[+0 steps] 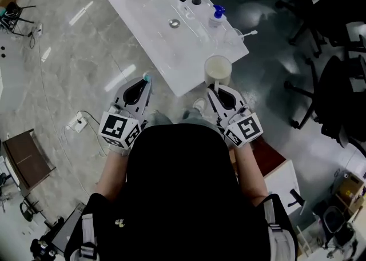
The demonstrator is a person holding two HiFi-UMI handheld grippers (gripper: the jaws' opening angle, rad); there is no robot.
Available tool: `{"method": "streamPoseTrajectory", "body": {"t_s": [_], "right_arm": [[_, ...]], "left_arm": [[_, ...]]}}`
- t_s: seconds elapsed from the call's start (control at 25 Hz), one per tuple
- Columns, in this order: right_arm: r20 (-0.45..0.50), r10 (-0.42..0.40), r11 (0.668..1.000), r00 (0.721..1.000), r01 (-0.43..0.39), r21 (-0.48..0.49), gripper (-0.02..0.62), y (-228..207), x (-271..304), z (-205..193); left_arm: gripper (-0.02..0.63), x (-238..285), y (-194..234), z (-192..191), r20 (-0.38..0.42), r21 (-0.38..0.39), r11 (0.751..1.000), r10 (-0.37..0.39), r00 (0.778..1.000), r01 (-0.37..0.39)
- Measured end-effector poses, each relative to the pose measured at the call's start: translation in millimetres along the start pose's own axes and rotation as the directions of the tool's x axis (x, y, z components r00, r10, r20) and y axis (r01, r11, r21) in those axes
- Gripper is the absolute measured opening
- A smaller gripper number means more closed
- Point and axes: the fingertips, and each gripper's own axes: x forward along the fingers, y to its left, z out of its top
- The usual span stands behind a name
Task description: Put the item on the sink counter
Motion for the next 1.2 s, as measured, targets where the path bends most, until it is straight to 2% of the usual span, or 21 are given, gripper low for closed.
{"method": "streamPoseTrajectory", "body": {"t_s": [0.24,0.68,0.96,1.2], "right_arm": [[-0.036,0.097,0.995,0.995,-0.096,0.027,0.048,-17.4,1.9,-14.2],[-0.060,0.261,0.965,0.963,-0.259,0.044,0.048,-5.1,42.6,-39.4],[-0.091,0.386,0.922,0.918,-0.383,0.057,0.048,14.9,76.8,-68.4],[-0.129,0.463,0.886,0.877,-0.455,0.087,0.048,32.1,95.6,-93.3]], "left_arm": [[0.031,6.3,-7.9,-0.2,0.005,-0.025,0.996,0.087,0.996,-0.087],[0.031,1.3,8.4,-10.1,-0.013,-0.095,0.981,0.171,0.985,-0.171],[0.031,-10.9,24.7,-29.1,-0.050,-0.140,0.965,0.217,0.975,-0.222],[0.031,-22.4,29.9,-41.6,-0.076,-0.159,0.954,0.244,0.967,-0.253]]}}
